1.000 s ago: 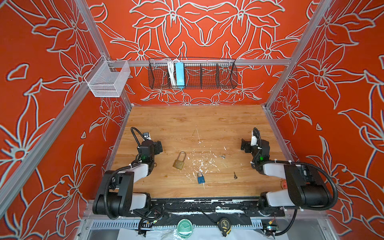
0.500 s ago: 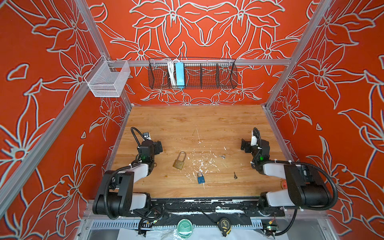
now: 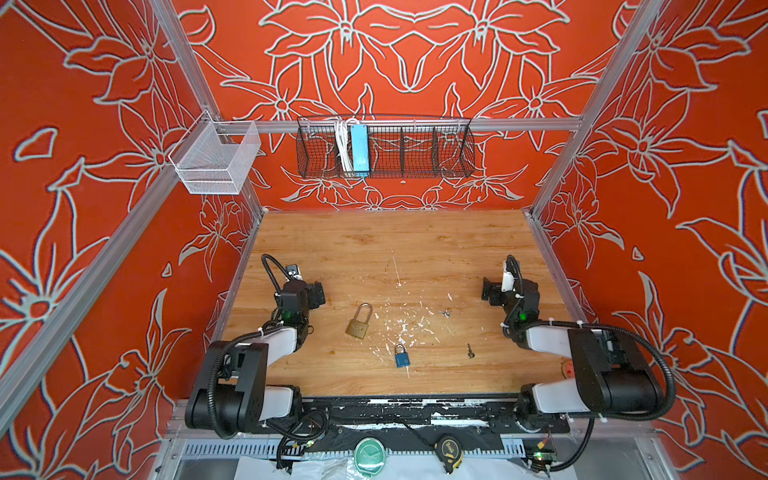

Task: Unlock with the key

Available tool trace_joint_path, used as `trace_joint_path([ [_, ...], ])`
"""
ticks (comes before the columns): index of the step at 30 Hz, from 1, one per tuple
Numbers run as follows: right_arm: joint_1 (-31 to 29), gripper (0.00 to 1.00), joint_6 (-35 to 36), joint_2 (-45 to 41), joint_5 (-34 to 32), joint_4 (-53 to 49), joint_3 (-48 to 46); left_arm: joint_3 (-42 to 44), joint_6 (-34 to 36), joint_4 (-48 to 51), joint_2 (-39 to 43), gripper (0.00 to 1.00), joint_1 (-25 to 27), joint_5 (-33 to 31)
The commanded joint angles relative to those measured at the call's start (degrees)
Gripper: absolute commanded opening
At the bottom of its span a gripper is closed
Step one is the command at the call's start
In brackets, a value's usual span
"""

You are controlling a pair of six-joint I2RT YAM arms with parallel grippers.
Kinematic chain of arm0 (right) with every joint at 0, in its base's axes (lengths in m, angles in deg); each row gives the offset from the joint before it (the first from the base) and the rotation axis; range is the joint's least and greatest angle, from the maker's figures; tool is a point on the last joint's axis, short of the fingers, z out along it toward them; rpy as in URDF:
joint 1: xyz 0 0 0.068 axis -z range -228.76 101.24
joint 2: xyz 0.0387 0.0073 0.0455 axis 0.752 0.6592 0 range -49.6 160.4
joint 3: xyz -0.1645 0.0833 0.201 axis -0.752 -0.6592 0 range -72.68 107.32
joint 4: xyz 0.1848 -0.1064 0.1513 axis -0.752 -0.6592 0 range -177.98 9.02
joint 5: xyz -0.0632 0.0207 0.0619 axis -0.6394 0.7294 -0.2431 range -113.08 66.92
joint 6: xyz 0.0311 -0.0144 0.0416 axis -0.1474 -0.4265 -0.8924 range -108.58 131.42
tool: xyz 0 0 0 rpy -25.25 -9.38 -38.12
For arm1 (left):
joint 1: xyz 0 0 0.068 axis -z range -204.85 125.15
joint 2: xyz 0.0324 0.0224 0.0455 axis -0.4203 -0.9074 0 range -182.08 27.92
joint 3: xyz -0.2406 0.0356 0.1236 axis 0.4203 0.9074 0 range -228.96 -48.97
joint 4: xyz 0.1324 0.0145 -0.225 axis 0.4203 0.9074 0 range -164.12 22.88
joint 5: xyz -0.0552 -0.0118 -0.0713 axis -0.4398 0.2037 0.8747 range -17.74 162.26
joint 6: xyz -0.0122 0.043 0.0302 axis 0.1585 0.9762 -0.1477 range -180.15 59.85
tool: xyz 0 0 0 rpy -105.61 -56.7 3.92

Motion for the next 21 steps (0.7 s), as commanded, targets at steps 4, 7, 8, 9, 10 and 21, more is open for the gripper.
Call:
trace_joint_path([
  [4, -0.3, 0.98, 0.3, 0.1, 0.5, 0.2, 0.5, -0.8, -0.3, -0.2, 0.1, 0.97, 0.2, -0.4],
  [7, -0.5, 0.98, 0.4, 0.0, 0.3, 0.3, 0.3, -0.6, -0.3, -0.3, 0.2, 0.97, 0.2, -0.4],
  [8, -0.6, 0.98, 0.4, -0.2, 0.3, 0.4, 0.1, -0.6, -0.1, -0.5, 0.3, 0.97, 0.3, -0.8],
  [9, -0.6, 0.98, 0.7, -0.4, 0.9, 0.9, 0.0, -0.6, 0.1, -0.6, 0.7, 0.97, 0.9, -2.0],
  [10, -1.2, 0.98, 1.7, -1.6, 1.6, 0.5, -0.1, -0.7, 0.4, 1.2, 2.4, 0.97, 1.9, -2.9],
  [21, -9.8, 0.9, -14.3, -23.1, -1.7, -56.2, 15.4, -17.6, -22.4, 54.7, 27.0, 0.95, 17.9, 2.7],
])
